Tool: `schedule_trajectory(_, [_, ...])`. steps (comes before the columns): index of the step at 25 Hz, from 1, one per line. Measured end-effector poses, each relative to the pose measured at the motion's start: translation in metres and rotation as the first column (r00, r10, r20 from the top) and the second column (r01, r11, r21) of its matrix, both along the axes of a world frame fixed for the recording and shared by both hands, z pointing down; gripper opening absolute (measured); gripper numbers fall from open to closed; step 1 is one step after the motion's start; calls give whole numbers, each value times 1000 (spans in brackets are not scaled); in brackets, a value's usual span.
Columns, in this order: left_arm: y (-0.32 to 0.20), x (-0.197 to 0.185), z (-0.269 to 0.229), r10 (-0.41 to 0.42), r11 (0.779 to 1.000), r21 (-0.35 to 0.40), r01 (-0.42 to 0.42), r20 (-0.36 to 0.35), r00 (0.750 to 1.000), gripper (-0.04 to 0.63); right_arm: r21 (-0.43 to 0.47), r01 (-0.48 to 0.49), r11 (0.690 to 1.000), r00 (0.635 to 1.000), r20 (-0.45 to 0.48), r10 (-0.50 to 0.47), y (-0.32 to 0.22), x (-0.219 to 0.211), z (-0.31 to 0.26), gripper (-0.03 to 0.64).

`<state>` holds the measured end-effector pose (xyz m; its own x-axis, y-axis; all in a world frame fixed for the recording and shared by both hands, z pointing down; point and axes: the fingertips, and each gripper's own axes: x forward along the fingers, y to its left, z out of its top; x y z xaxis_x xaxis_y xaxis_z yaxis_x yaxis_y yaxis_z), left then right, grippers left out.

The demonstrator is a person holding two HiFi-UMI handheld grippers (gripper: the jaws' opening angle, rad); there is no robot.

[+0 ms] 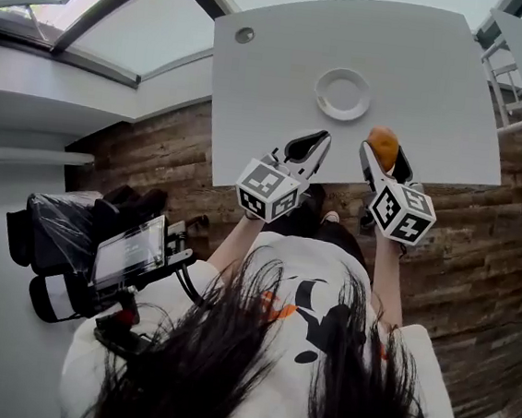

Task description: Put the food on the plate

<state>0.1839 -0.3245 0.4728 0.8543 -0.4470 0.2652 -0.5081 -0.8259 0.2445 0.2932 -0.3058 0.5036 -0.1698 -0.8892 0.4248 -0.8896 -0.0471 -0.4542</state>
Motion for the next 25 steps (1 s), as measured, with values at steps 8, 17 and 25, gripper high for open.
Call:
schedule_trajectory(8, [-44,-5,5,7,1000,-18,-7,3,1000,6,-30,54,998,997,-60,-56,-44,-11,6,328])
schedule_trajectory(17, [-93,-25,30,-23,996,-85,25,29,999,6,-120,211,970,955,-187,-231,-119,-40,32,328])
schedule_trajectory(25, [-119,-34,51,-44,988,-148,48,33,998,6,-212,335,918,884,-267,-384,-160,-57,68,328])
